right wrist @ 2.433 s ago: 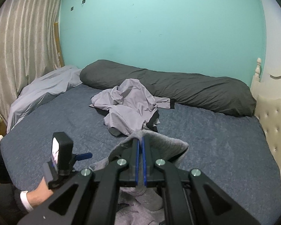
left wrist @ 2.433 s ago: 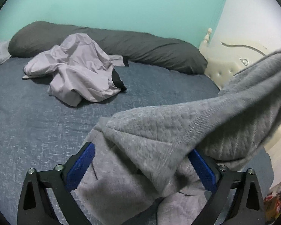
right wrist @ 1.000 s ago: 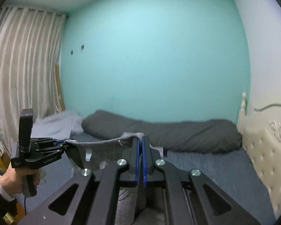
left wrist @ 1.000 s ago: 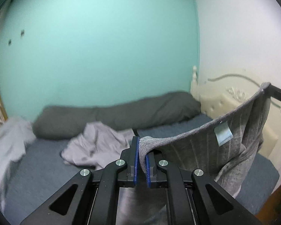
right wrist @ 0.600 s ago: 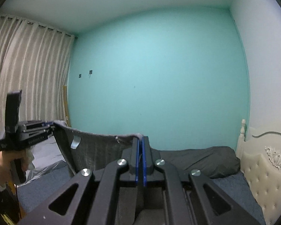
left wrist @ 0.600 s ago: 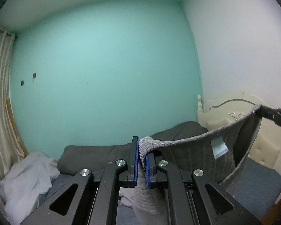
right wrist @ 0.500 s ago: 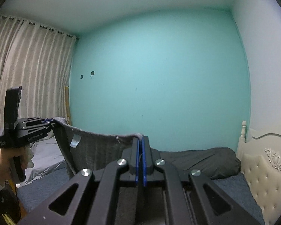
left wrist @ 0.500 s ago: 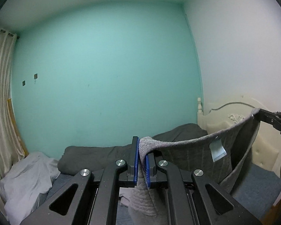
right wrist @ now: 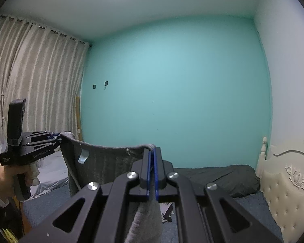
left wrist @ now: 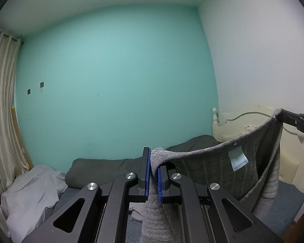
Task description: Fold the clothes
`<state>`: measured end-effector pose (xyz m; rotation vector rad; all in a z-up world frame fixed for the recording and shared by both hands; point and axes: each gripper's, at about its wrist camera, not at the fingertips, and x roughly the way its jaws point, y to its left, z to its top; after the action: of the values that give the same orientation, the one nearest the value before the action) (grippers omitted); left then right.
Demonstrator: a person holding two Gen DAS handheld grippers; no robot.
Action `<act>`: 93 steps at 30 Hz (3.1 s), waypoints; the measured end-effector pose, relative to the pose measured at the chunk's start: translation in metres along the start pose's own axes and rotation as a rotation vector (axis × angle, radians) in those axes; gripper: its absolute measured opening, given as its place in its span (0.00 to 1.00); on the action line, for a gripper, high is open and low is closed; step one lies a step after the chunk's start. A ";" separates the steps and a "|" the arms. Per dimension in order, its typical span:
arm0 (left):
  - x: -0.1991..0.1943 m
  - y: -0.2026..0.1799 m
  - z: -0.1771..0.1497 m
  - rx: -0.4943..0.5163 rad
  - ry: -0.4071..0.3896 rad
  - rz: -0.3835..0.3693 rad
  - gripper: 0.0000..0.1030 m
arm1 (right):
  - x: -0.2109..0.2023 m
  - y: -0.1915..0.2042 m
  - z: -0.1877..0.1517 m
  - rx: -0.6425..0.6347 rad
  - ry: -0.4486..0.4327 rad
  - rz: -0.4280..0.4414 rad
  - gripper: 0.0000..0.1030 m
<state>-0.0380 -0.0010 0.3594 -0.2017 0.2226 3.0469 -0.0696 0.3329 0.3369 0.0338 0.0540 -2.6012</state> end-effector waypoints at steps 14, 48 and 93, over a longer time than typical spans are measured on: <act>-0.012 0.006 -0.084 0.013 0.089 -0.028 0.06 | -0.010 -0.003 -0.084 0.029 0.122 0.057 0.02; 0.381 -0.001 -0.270 -0.100 0.483 -0.065 0.06 | 0.324 -0.122 -0.271 0.178 0.501 -0.085 0.02; 0.707 -0.030 -0.581 -0.090 0.926 -0.090 0.07 | 0.602 -0.221 -0.609 0.241 0.946 -0.198 0.03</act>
<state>-0.6615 -0.0084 -0.3109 -1.5516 0.1117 2.6290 -0.6912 0.2407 -0.2853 1.3847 0.0821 -2.5197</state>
